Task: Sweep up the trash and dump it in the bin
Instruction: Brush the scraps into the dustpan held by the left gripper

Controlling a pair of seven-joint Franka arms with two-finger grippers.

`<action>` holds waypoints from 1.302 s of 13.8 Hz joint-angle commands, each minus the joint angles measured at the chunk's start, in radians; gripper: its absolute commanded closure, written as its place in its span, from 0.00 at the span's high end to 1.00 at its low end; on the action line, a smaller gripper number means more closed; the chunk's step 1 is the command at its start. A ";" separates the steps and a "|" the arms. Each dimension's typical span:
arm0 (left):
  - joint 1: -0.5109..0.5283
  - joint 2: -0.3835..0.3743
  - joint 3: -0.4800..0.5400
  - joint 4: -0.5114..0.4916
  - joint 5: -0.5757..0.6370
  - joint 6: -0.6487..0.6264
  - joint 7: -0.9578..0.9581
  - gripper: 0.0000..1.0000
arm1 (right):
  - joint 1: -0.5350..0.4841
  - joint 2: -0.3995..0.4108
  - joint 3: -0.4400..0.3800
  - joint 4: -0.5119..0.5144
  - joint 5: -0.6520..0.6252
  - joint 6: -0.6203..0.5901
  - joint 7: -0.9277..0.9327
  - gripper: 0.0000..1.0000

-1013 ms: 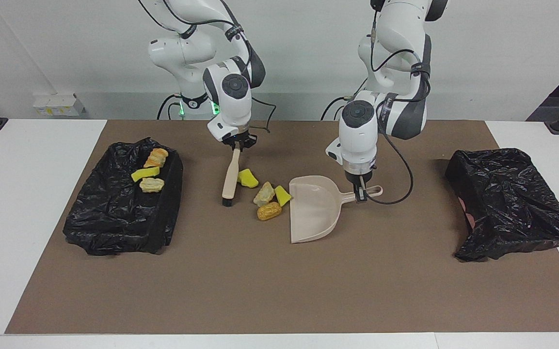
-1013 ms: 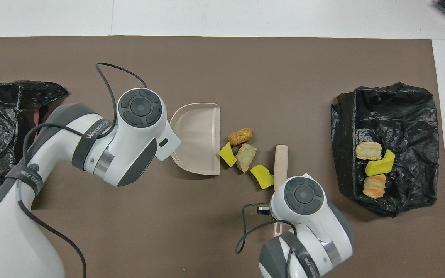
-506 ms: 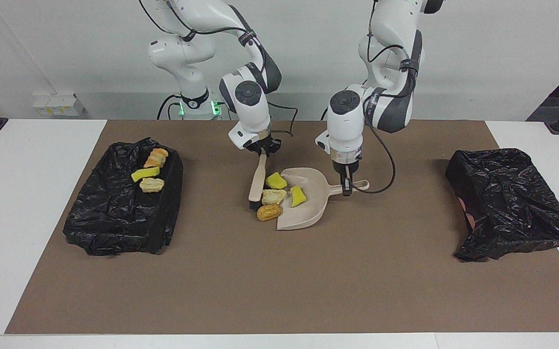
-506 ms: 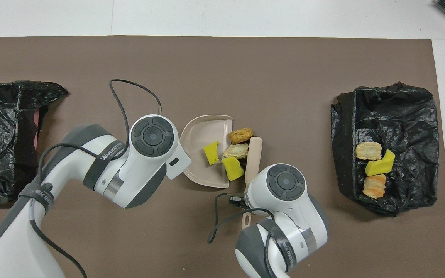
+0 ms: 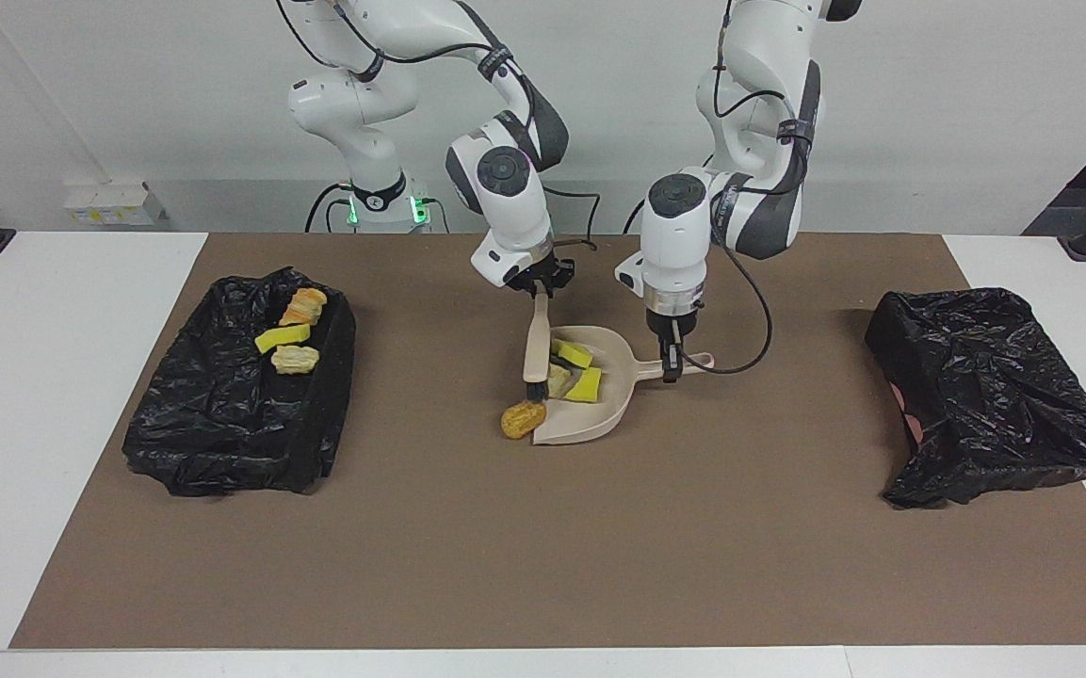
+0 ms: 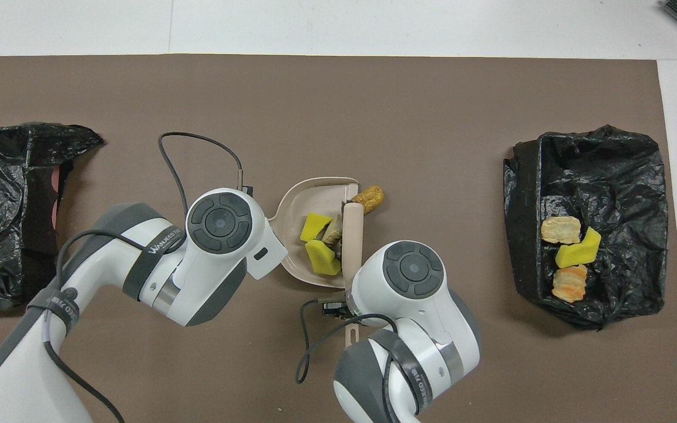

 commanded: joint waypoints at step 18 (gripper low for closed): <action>-0.003 -0.041 -0.002 -0.033 -0.035 -0.131 -0.343 0.00 | -0.179 0.188 0.002 0.194 -0.343 -0.222 -0.344 0.00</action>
